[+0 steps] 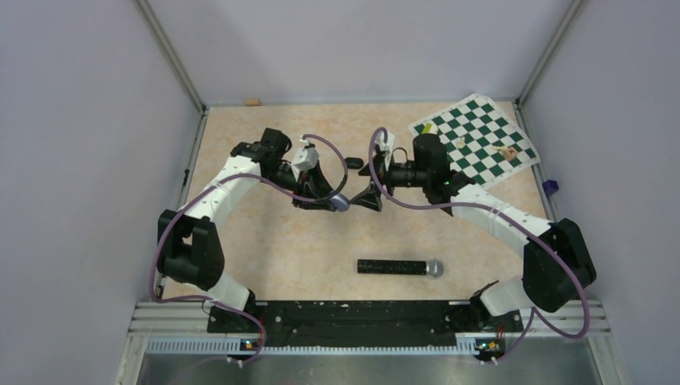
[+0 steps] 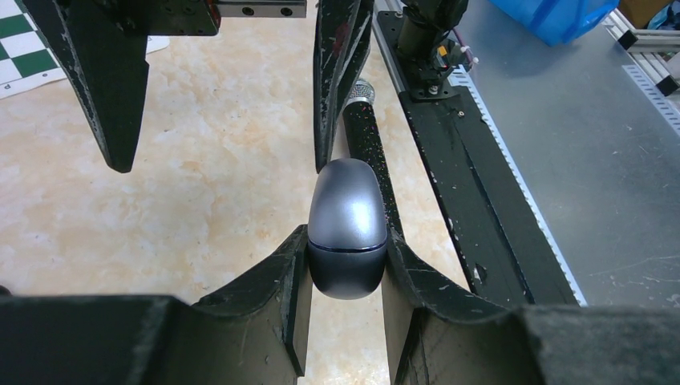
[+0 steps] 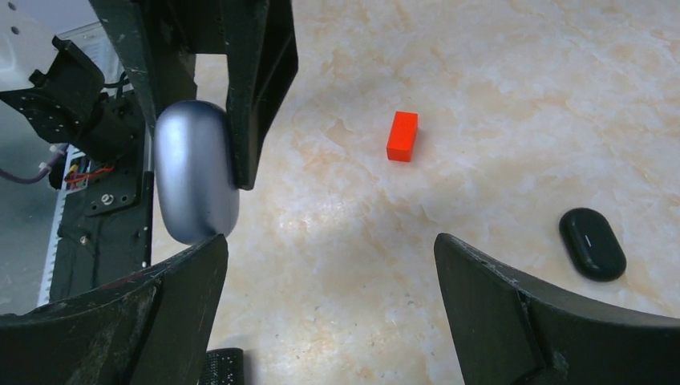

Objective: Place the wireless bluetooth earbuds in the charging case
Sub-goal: Close the charging case at the center of the board.

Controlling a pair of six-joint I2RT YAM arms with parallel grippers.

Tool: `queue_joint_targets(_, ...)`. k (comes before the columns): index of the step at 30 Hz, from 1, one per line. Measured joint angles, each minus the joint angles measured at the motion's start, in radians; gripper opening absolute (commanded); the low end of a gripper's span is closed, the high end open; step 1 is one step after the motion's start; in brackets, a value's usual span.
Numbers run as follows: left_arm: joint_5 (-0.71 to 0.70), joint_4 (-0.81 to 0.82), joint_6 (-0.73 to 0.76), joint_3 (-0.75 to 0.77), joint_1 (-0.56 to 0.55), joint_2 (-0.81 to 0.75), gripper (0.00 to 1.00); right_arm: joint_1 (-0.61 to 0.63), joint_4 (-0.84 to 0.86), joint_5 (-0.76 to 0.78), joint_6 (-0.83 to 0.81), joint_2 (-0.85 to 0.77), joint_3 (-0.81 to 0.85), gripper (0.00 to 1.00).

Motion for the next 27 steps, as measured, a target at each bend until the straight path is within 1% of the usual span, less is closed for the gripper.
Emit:
queue_joint_targets(6, 0.0, -0.001, 0.001, 0.0, -0.001, 0.0, 0.0, 0.005, 0.021, -0.048, 0.006, -0.03, -0.001, 0.99)
queue_joint_targets(9, -0.001, -0.001, 0.001, 0.0, -0.002, 0.0, 0.0, 0.007, 0.02, -0.043, -0.001, -0.046, -0.001, 0.99)
queue_joint_targets(11, -0.004, 0.0, 0.0, 0.0, -0.003, 0.0, 0.0, 0.008, 0.007, 0.008, -0.02, -0.064, -0.001, 0.99)
queue_joint_targets(13, -0.012, 0.014, -0.019, 0.0, -0.003, 0.0, 0.0, 0.009, -0.006, 0.09, -0.04, -0.086, -0.001, 0.99)
queue_joint_targets(17, -0.045, 0.091, -0.121, 0.0, -0.005, 0.002, 0.0, -0.02, -0.019, 0.296, -0.077, -0.151, 0.0, 0.99)
queue_joint_targets(19, -0.066, 0.137, -0.182, 0.0, -0.008, 0.009, 0.0, -0.061, -0.019, 0.366, -0.083, -0.181, 0.0, 0.99)
queue_joint_targets(21, -0.102, 0.182, -0.247, 0.005, -0.019, 0.027, 0.0, -0.127, -0.021, 0.412, -0.081, -0.21, 0.0, 0.99)
queue_joint_targets(24, -0.183, 0.221, -0.329, 0.054, -0.055, 0.095, 0.0, -0.273, -0.037, 0.415, -0.058, -0.248, 0.004, 0.99)
queue_joint_targets(27, -0.229, 0.245, -0.418, 0.148, -0.085, 0.206, 0.0, -0.397, -0.078, 0.424, -0.05, -0.278, 0.018, 0.99)
